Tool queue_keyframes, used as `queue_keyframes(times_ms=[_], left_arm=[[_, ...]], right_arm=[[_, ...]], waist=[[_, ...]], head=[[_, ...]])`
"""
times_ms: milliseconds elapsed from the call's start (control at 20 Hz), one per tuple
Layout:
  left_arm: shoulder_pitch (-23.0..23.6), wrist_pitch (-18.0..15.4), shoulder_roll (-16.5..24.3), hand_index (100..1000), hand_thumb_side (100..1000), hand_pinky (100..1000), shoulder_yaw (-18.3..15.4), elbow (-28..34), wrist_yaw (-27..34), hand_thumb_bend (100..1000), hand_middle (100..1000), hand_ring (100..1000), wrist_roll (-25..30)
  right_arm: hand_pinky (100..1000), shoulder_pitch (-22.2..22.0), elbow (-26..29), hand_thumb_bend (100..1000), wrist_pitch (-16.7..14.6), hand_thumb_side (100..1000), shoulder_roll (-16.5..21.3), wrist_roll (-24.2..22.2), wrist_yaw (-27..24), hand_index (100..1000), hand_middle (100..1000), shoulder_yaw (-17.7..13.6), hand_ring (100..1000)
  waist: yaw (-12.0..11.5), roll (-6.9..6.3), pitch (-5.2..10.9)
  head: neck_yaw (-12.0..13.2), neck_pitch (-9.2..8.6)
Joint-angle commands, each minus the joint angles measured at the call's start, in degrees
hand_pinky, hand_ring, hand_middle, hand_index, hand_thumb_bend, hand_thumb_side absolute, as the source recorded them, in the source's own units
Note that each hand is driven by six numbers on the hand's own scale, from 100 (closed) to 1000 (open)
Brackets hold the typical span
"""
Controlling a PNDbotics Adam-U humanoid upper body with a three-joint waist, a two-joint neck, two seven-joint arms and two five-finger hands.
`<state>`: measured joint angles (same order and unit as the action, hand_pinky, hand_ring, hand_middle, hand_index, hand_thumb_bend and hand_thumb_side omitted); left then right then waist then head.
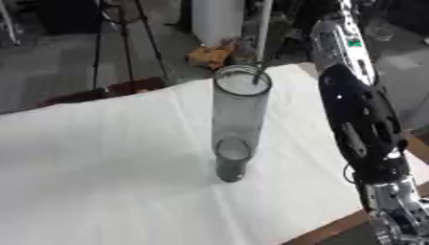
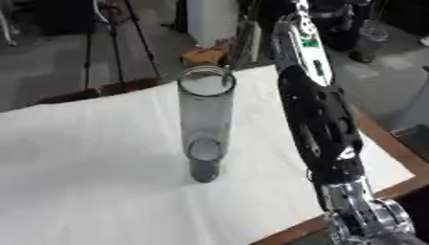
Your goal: Arrange flowers into the vase.
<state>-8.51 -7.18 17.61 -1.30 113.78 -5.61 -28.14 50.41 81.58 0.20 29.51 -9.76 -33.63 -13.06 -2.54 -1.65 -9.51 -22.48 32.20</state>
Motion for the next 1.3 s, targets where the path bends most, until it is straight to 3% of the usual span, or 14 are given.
queue_keyframes(times_ms=[50, 800, 1300], left_arm=[[-0.32, 0.06, 1.04, 829, 969, 729, -0.51, 0.81, -0.14, 523, 633, 667, -0.06], [-0.23, 0.06, 1.11, 829, 969, 729, -0.58, 0.81, -0.24, 523, 633, 667, -0.13], [-0.19, 0.06, 1.30, 829, 968, 729, -0.64, 0.81, -0.41, 522, 633, 668, -0.23]], right_arm=[[100, 1.43, 0.78, 287, -0.29, 100, 1.27, 0.49, 0.63, 100, 100, -0.78, 100], [100, 2.27, 4.01, 269, -3.41, 100, 1.87, 5.71, 1.80, 100, 100, -1.65, 100], [100, 4.52, 7.04, 256, -7.90, 100, 4.10, 11.41, 1.80, 100, 100, -1.50, 100]], waist=[[-0.02, 0.36, 1.49], [0.06, 0.48, 1.62], [0.46, 1.07, 1.85]], head=[[-0.17, -0.38], [-0.36, -0.20], [-0.06, 0.15]])
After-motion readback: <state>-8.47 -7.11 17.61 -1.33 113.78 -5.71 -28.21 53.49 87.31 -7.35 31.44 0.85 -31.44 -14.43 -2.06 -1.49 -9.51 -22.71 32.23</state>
